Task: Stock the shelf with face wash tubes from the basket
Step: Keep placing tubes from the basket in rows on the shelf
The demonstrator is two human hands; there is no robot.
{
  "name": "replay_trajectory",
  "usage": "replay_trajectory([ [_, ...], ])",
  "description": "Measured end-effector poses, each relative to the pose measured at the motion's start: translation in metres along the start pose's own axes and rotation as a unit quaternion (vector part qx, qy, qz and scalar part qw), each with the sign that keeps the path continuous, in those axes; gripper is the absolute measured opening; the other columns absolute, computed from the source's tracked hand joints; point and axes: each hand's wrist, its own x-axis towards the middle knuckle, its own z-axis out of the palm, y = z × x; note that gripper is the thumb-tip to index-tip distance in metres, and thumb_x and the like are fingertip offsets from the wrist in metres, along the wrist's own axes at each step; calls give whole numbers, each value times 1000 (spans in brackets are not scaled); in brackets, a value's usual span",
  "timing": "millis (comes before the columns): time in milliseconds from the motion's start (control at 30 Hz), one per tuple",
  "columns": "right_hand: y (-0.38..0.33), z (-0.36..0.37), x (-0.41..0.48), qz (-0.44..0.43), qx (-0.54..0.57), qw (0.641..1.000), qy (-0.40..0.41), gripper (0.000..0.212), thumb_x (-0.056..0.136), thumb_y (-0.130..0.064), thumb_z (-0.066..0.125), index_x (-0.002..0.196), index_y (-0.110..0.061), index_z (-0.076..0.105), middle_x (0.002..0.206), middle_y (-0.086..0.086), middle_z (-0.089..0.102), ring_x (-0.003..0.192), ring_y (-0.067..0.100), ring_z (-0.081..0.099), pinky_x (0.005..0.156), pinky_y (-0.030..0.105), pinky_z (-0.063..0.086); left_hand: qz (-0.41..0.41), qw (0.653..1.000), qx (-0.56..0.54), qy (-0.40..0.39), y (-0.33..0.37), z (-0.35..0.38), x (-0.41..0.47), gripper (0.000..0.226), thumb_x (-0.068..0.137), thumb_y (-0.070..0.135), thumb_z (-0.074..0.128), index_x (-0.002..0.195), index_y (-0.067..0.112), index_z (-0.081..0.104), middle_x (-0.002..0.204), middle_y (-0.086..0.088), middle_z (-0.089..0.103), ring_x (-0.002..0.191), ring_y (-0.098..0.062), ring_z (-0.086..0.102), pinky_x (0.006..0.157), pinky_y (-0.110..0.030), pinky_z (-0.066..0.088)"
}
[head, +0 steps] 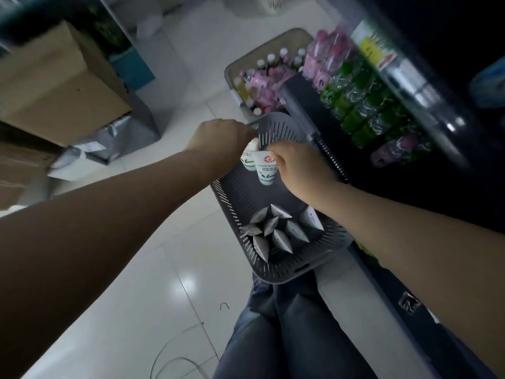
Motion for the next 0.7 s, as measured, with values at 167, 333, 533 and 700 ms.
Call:
replay_trajectory([
  [167, -18, -47, -21, 11, -10, 999, 29, 19, 97, -12, 41, 88, -7, 57, 85, 9, 58, 77, 27, 57, 61, 35, 38, 19, 999, -17, 31, 6, -50, -16, 27, 94, 20, 48, 119, 19, 57, 111, -9, 66, 99, -33, 63, 79, -42, 54],
  [333, -38, -101, -40, 39, -17, 998, 56, 21, 99, -14, 39, 98, -9, 58, 93, 7, 59, 79, 23, 57, 67, 38, 45, 39, 998, 0, 58, 16, -101, -31, 31, 91, 13, 50, 120, 23, 56, 113, -6, 65, 101, -31, 62, 78, -41, 54],
  [533, -58, -164, -64, 68, -26, 992, 99, 22, 101, -16, 37, 101, -10, 58, 93, 6, 61, 80, 22, 59, 66, 34, 47, 68, 993, 35, 84, 33, -159, -39, 30, 94, 12, 44, 120, 24, 53, 106, -6, 63, 96, -30, 62, 69, -36, 49],
  [700, -64, -209, -84, 106, -28, 984, 143, 22, 101, -19, 36, 101, -11, 56, 98, 6, 59, 84, 23, 58, 68, 35, 45, 93, 988, 53, 109, 55, -207, -39, 22, 90, 12, 52, 109, 21, 57, 99, -3, 66, 90, -26, 64, 69, -35, 50],
])
